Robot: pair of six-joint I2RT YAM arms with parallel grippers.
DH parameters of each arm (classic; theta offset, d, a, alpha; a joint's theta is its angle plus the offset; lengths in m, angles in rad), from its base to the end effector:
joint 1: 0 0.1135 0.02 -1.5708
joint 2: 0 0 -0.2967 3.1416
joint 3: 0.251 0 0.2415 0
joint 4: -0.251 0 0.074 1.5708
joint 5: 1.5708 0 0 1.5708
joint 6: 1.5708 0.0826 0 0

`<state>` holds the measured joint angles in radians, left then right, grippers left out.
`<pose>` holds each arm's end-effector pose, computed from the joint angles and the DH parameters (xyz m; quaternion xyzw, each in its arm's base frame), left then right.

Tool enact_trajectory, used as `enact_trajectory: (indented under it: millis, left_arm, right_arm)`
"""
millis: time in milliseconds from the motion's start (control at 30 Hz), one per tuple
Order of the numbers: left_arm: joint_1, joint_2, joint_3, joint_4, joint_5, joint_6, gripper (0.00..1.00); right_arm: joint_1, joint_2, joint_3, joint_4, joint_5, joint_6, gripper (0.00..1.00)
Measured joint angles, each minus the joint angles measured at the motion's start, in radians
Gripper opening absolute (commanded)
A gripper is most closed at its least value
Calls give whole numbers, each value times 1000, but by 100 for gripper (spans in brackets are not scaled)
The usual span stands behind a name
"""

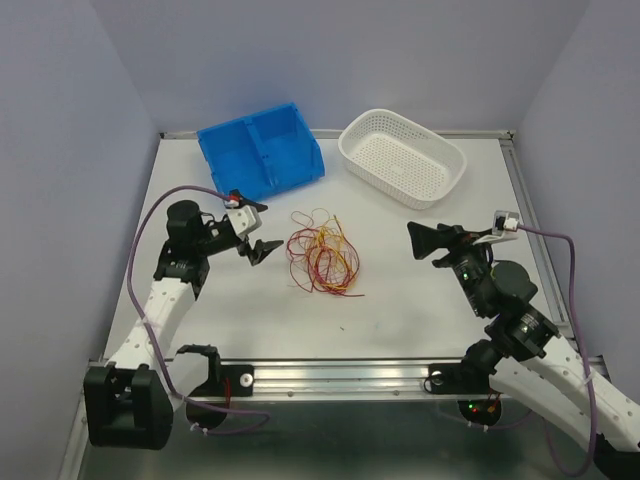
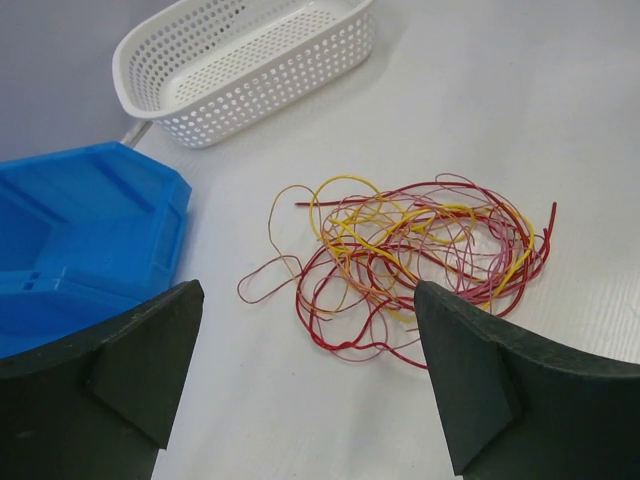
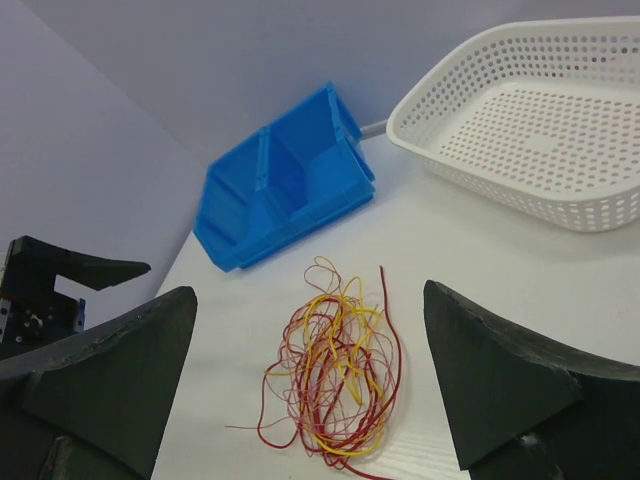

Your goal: Untangle the cables

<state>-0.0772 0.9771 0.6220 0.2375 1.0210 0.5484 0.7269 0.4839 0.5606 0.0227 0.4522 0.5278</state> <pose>0.2045 -0.0865 0.3206 0.5095 0.5206 -0.2198 0.6489 0.1238 0.0618 0.3440 0.1004 0.6673 0.3023 0.6732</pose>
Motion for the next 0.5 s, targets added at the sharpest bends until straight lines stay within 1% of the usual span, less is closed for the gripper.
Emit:
enact_trajectory:
  millis: [167, 200, 300, 400, 467, 500]
  left_arm:
    - [-31, 126, 70, -11, -10, 86, 99]
    - [-40, 173, 101, -13, -16, 108, 99]
    - [-78, 321, 202, -62, -36, 237, 99]
    - [-129, 506, 322, -134, -55, 349, 94]
    - [-150, 613, 396, -171, -63, 389, 93]
    - [-158, 664, 431, -186, -70, 408, 88]
  right_arm:
    - [0, 3, -2, 0, 11, 0, 100]
    - [0, 4, -2, 0, 12, 0, 100]
    - [0, 14, -2, 0, 11, 0, 100]
    - [0, 39, -2, 0, 11, 0, 100]
    - [0, 48, -2, 0, 11, -1, 100]
    - [0, 49, -2, 0, 11, -1, 100]
